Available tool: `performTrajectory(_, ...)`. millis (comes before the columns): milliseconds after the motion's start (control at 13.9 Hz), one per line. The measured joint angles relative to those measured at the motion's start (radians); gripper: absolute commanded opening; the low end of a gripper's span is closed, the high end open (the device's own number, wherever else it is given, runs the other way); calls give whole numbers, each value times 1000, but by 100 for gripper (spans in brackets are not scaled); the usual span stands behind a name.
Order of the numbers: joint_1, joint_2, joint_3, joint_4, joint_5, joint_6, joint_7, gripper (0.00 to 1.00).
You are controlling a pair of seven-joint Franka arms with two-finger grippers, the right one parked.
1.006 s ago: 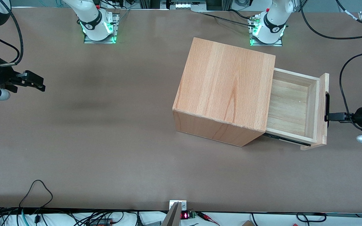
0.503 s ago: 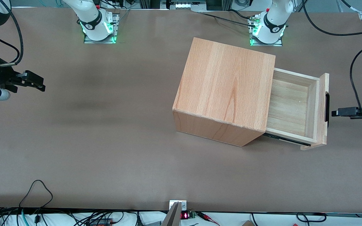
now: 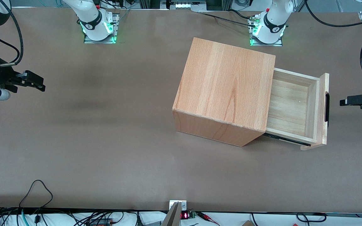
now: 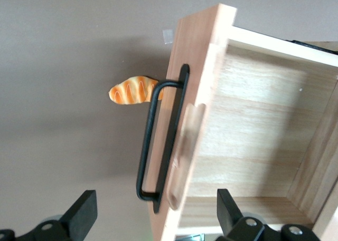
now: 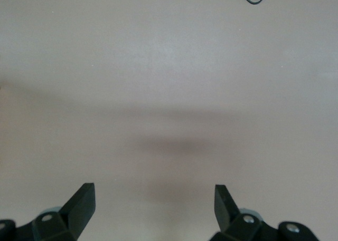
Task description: Open top drawer with left arm
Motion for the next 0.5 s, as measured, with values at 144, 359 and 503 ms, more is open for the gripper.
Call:
performTrajectory(144, -47, -24, -3, 14, 29, -20, -59, 100)
performTrajectory(359, -125, -64, -5, 17, 46, -65, -150, 100)
performTrajectory(503, -161, -87, -6, 17, 51, -70, -181, 100)
